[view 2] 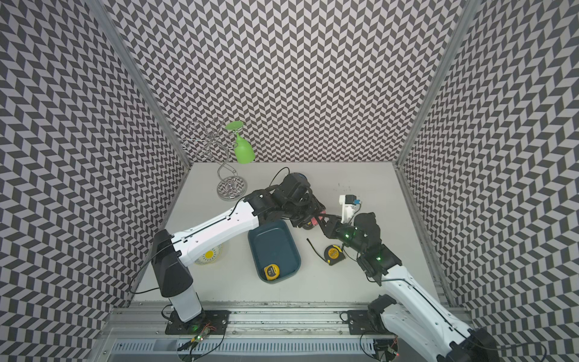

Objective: Take the tape measure out of the storage box
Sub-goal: Place the tape measure at the center of the board.

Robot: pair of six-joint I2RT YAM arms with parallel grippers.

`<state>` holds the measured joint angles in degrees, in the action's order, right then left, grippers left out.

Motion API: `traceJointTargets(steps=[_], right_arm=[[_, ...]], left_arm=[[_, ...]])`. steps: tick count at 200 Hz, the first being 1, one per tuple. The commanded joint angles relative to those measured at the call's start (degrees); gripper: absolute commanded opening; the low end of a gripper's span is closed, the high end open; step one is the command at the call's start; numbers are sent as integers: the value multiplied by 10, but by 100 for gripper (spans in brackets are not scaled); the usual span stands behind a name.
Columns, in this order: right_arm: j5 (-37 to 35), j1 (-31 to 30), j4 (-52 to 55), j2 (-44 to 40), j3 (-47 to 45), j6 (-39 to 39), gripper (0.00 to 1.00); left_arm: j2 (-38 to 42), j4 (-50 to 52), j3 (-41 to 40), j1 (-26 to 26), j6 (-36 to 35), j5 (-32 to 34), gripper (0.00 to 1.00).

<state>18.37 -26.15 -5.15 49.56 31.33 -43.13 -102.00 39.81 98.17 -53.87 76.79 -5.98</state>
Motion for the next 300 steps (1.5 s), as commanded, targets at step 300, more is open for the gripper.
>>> traceJointTargets(steps=[300], right_arm=[[52,326,217,71,-134,-2,25]], left_arm=[[58,7,-125,136,-195,-76,99]])
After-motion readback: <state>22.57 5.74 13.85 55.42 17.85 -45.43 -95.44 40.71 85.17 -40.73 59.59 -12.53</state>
